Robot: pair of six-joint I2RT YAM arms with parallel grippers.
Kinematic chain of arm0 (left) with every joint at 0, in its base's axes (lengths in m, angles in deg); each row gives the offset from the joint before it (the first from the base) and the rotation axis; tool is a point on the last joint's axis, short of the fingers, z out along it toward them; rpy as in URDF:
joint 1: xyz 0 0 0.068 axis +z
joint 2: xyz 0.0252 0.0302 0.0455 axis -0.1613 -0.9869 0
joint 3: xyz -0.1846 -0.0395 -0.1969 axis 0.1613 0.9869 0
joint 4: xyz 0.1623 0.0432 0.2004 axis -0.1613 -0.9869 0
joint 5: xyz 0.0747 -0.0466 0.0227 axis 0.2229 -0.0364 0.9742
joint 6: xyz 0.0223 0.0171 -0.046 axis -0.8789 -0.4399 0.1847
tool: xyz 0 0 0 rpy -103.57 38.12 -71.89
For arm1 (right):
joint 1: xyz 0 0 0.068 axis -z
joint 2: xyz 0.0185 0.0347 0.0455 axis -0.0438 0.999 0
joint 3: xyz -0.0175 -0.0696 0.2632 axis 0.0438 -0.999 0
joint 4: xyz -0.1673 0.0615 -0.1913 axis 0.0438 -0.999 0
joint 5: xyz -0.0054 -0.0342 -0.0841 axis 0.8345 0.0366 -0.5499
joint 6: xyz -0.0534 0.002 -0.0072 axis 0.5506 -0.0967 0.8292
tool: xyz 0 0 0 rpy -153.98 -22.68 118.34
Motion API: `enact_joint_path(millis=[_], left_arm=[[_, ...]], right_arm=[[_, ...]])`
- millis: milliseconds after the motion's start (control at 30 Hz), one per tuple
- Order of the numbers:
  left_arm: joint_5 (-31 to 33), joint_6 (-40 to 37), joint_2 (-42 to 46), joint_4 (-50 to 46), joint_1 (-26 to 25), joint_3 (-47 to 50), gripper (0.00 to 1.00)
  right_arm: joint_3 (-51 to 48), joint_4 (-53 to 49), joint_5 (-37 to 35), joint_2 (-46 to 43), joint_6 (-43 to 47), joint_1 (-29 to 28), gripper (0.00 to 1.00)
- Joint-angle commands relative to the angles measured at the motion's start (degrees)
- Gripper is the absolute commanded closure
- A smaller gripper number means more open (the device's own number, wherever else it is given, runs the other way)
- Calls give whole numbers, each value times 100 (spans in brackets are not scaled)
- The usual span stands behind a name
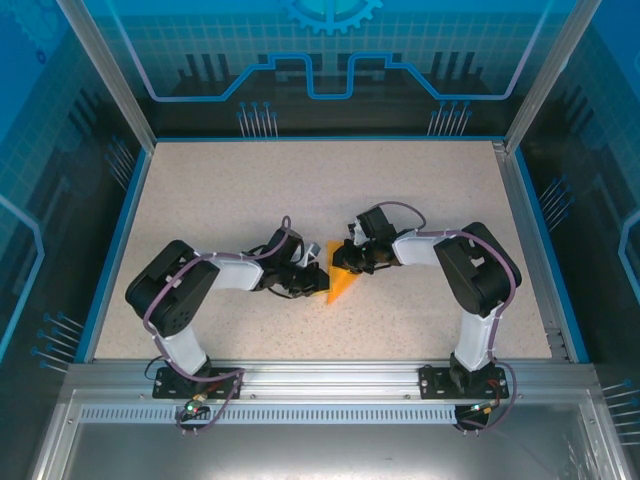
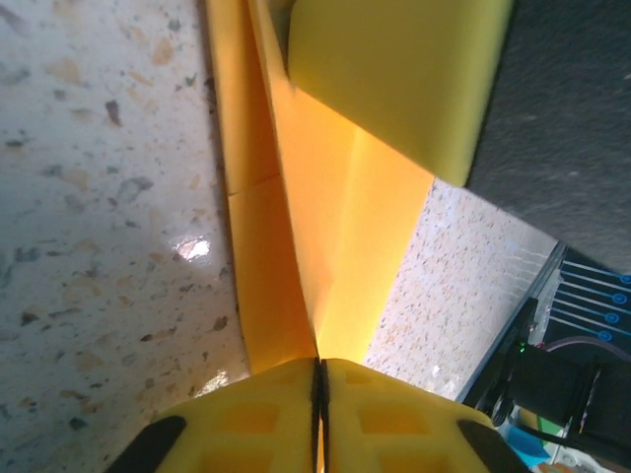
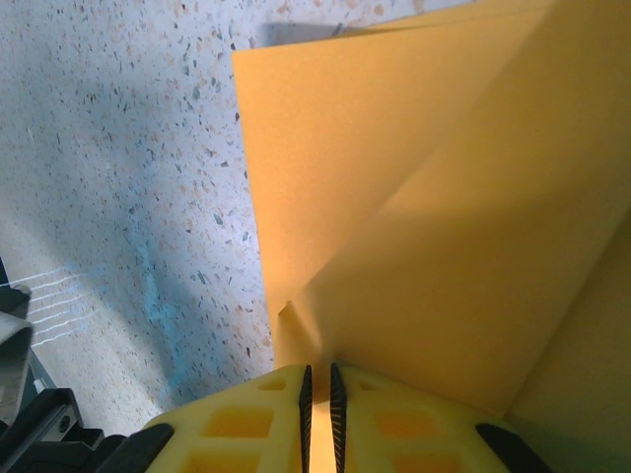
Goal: Fold a paper plane with a square sheet of paper (pick it up from the middle)
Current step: Fourth fold the wing at the center of the table.
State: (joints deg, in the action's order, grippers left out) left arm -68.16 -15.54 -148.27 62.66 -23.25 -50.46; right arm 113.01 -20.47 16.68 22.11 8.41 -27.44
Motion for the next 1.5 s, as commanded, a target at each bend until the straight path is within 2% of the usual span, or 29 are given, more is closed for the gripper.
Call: enact_joint_path(millis=[0, 267, 667, 733, 833, 1100, 1267, 1467], left_arm=[[-351, -205, -97, 24, -41, 15, 93], [-905, -391, -332, 343, -34, 212, 99], [-1220, -374, -409, 611, -30, 396, 97], [-1277, -423, -403, 568, -25, 408, 94], [-1194, -552, -367, 259, -32, 381, 92], [-621, -202, 478, 185, -32, 651, 73], [-360, 108, 936, 293, -42, 518, 74], [-414, 237, 671, 352, -257, -31, 75]], right_arm=[[-102, -273, -91, 184, 22, 52, 83], [-93, -338, -151, 236, 35, 56, 84], [-87, -463, -212, 266, 109, 52, 84], [-78, -495, -208, 282, 112, 51, 84], [-77, -485, -195, 291, 114, 51, 84], [-127, -467, -173, 256, 138, 34, 84], [-172, -434, -173, 256, 127, 25, 84], [-164, -416, -157, 272, 119, 25, 85]])
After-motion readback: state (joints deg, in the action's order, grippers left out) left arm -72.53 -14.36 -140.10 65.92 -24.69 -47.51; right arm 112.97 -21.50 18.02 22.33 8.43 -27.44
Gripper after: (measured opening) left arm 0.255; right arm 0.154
